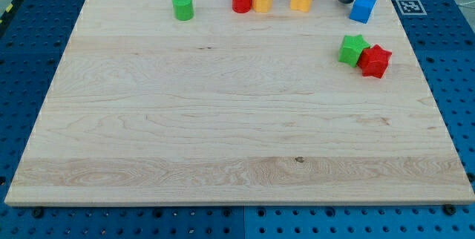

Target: Push the blue cube closer to the red star

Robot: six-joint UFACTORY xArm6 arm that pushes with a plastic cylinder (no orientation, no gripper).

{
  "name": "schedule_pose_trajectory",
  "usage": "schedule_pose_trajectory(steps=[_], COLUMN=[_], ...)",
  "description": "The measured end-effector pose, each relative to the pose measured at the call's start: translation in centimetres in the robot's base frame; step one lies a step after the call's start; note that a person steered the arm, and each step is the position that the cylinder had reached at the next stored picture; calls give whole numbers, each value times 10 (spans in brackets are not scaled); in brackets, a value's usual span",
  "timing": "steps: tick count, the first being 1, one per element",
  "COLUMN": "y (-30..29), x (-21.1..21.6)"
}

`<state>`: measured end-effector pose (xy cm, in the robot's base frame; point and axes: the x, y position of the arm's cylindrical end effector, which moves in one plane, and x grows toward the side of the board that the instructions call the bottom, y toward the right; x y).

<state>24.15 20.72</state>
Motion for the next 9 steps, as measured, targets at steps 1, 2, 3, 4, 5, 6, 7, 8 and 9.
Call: schedule_pose_trajectory(steps=[1, 2, 3, 4, 5, 6, 7, 8, 9], y=[12, 20, 38, 56, 37, 32, 32, 32, 33], x=[21, 12, -4, 12, 19, 40, 63, 83, 90])
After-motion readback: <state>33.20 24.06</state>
